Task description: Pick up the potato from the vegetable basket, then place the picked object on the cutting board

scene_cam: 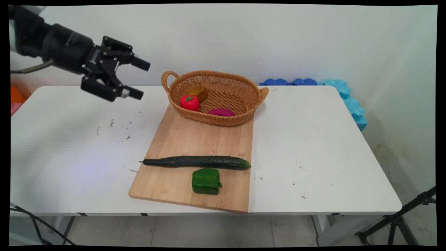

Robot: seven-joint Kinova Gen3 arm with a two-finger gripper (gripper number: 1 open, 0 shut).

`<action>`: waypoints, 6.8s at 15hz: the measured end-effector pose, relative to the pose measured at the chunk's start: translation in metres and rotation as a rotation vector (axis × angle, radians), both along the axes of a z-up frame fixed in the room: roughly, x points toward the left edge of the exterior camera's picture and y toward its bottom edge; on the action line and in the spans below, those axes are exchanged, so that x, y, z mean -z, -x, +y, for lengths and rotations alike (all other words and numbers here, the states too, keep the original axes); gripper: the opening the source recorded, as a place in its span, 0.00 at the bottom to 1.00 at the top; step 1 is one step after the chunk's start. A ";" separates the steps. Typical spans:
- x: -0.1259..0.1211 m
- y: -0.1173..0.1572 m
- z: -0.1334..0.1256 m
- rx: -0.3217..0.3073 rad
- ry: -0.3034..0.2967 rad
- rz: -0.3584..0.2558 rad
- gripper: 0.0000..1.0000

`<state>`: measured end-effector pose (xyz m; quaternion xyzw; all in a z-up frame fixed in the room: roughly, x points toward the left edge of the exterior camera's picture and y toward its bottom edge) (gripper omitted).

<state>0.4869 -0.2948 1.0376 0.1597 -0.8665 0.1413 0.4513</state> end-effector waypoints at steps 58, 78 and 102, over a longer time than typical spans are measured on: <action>0.163 0.096 -0.329 -0.650 -0.514 -0.365 0.00; 0.015 0.083 -0.218 -0.334 -0.234 -0.272 0.00; 0.135 0.067 -0.145 -0.080 -0.307 -0.475 0.00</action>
